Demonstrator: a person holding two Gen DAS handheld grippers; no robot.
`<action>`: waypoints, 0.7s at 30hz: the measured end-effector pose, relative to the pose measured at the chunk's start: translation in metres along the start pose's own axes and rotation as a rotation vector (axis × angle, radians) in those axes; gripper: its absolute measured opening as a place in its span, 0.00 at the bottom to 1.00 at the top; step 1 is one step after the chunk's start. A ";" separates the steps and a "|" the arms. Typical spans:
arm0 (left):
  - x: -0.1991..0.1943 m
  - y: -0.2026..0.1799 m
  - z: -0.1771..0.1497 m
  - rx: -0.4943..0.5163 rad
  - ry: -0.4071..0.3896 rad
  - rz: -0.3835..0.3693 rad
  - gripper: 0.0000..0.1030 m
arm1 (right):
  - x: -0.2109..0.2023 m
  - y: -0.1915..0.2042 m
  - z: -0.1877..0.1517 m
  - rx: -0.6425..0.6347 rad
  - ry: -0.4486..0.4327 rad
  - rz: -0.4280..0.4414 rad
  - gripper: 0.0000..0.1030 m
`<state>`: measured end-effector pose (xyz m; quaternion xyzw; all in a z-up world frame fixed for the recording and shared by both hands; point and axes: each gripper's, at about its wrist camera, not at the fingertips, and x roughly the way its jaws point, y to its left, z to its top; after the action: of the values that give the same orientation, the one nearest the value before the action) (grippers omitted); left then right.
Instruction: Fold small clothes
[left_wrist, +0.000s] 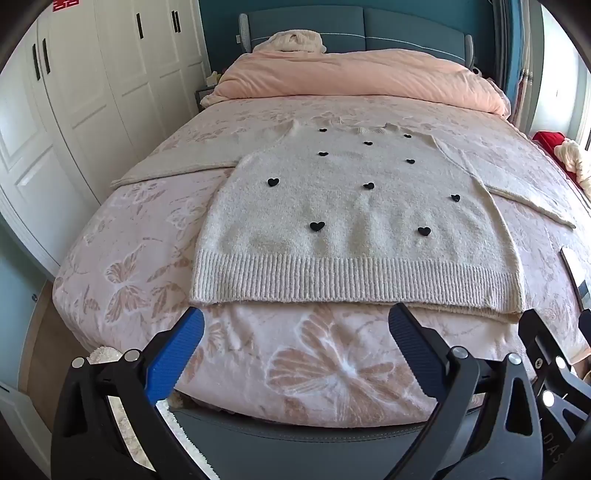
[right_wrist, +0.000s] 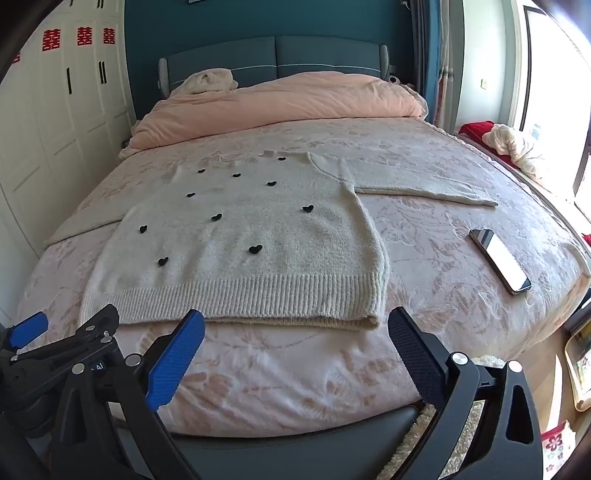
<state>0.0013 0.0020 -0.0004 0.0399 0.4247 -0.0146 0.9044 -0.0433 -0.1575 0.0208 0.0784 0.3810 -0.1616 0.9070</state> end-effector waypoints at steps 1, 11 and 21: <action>0.001 0.002 0.000 -0.005 0.005 0.001 0.95 | 0.001 -0.001 -0.001 0.001 0.002 0.004 0.95; -0.004 0.001 0.000 0.015 -0.007 0.011 0.95 | -0.007 0.007 0.005 -0.013 -0.004 0.000 0.95; -0.007 0.000 -0.001 0.015 -0.020 0.015 0.95 | -0.011 0.006 0.002 -0.006 -0.023 0.001 0.95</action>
<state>-0.0039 0.0019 0.0046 0.0498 0.4153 -0.0115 0.9083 -0.0470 -0.1497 0.0302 0.0742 0.3708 -0.1607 0.9117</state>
